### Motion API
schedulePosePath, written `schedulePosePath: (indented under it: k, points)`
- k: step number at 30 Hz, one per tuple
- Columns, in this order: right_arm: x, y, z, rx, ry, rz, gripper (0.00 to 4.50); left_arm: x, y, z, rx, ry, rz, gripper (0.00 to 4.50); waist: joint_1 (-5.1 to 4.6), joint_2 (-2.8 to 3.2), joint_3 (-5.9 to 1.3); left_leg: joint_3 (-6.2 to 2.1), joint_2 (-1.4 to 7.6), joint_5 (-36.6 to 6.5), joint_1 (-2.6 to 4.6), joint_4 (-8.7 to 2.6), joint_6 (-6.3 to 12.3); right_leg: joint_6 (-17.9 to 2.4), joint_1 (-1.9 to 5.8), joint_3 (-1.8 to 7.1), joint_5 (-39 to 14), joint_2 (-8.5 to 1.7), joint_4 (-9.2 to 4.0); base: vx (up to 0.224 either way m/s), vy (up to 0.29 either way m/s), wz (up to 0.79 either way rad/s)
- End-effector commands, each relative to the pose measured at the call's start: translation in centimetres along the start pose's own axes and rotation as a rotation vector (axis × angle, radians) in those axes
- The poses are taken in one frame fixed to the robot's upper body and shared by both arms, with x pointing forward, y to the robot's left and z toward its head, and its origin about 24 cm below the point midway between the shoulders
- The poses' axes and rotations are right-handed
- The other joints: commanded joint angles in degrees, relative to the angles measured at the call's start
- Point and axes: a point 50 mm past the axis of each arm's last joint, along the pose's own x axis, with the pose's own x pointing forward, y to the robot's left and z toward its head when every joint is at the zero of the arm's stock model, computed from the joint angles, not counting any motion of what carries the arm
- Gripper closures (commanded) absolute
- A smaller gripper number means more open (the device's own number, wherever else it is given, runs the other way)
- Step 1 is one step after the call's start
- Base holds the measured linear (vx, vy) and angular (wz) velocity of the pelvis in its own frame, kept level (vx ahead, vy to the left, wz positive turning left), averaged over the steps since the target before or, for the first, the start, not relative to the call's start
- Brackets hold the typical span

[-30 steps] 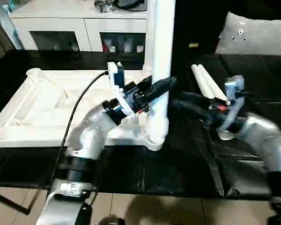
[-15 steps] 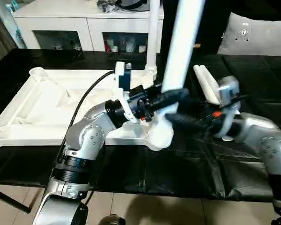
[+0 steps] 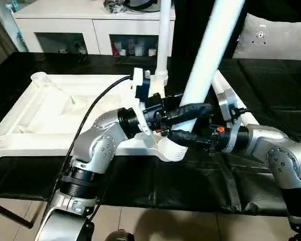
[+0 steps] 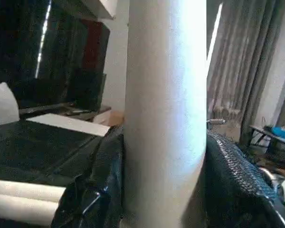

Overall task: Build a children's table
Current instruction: Pick table leg

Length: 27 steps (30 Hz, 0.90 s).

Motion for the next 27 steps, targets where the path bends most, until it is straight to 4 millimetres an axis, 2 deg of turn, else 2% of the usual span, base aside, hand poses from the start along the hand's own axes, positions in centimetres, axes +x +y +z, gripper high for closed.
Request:
schedulePosePath:
  k: [1, 13, 25, 27]
  points:
    - [0.32, 0.06, 0.26, 0.000, -0.009, 0.020, 1.33, 0.53, -0.59, -0.04, 0.033, 0.016, -0.038, 2.60, 0.06, -1.32, -4.14, -1.35, 3.54, -8.42, 1.52, -3.60, 2.62, -9.59, 2.35, 2.85, -13.04, -5.28, -4.60, 0.000, 0.000, 0.00]
    - [0.14, 0.34, -0.01, 0.035, -0.011, 0.060, 2.36, 0.74, -0.74, -0.04, 0.038, -0.006, -0.036, 2.60, 0.14, -1.19, -4.20, -1.37, 3.55, -8.06, 1.49, -3.54, 2.71, -10.03, 2.37, 2.81, -11.81, -5.22, -4.46, 0.000, 0.000, 0.00]
    - [-0.07, -0.11, -0.39, 0.039, 0.006, 0.017, 2.52, 0.48, 0.00, -0.61, 0.010, 0.043, 0.044, 2.60, 0.16, -1.12, -4.26, -1.36, 3.46, -8.00, 1.49, -3.46, 2.58, -10.29, 2.46, 2.83, -11.05, -5.22, -4.42, 0.000, 0.000, 0.00]
    - [-0.18, -0.14, -0.62, 0.045, 0.003, 0.005, 2.54, 0.34, -0.29, -0.67, -0.001, 0.046, 0.016, 2.04, 0.21, -1.08, -4.28, -1.36, 3.49, -7.87, 1.48, -3.44, 2.60, -10.24, 2.46, 2.83, -11.25, -5.26, -4.44, 0.000, 0.000, 0.00]
